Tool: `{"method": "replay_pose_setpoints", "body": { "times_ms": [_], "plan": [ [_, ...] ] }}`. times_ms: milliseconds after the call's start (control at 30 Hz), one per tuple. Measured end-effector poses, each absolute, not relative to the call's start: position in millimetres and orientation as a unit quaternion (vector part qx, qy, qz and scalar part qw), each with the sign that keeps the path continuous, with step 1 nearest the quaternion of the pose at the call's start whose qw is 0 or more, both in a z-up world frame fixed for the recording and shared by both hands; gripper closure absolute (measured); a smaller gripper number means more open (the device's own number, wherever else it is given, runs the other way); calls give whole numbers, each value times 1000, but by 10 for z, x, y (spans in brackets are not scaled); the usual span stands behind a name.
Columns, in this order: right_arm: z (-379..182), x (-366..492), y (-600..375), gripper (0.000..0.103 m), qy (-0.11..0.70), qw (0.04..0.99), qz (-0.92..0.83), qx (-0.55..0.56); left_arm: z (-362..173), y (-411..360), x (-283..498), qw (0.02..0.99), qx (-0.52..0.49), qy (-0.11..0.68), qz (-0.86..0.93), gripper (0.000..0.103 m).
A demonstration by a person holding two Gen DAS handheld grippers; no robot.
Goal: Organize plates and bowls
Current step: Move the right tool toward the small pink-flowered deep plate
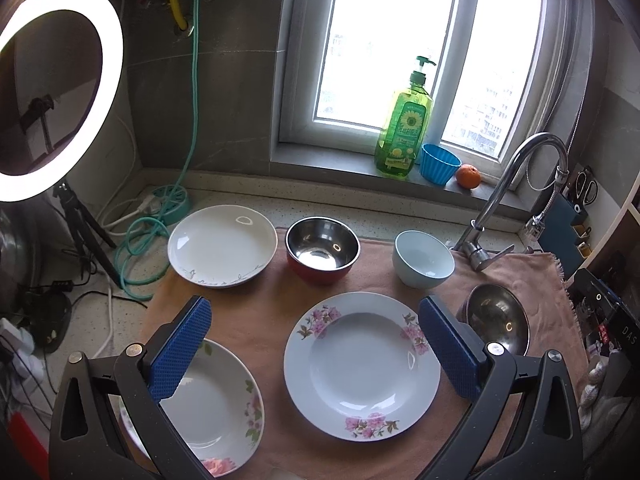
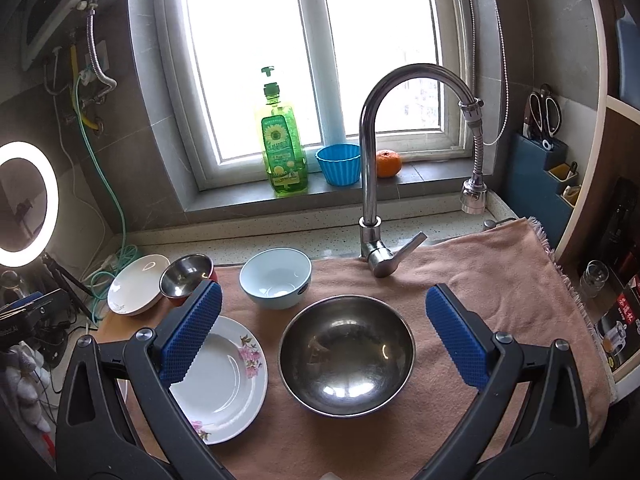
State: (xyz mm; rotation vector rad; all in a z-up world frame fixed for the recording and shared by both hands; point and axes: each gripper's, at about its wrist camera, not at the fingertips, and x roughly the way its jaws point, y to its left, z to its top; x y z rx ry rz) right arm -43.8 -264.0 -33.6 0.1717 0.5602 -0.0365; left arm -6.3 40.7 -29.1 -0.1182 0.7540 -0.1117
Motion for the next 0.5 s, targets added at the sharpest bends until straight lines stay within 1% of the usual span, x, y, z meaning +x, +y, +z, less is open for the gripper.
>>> {"method": "replay_pose_setpoints", "body": {
  "times_ms": [167,267,333,367,400,433,467,500],
  "plan": [
    [-393,-468,-2643,0,292,952,-1,87,-428,502,-119,921,-66,380,-58,1],
    [-437,-489,-2566,0,306,950,0,60,-515,563,-155,914,-79,393,-57,6],
    [-470,-507,-2517,0,312,949,5,49,-562,571,-190,912,-74,400,-54,20],
    [-491,-514,-2498,0,316,947,8,47,-584,574,-202,911,-73,402,-54,25],
    [-512,-512,-2478,0,323,945,12,46,-608,581,-200,908,-73,407,-57,32],
    [-538,-513,-2457,0,328,943,15,45,-634,589,-200,906,-75,412,-59,37],
    [-566,-507,-2438,0,334,941,19,45,-660,596,-193,904,-76,417,-62,40],
    [-599,-500,-2421,0,342,938,24,46,-683,599,-185,901,-76,421,-66,45]
  ]
}}
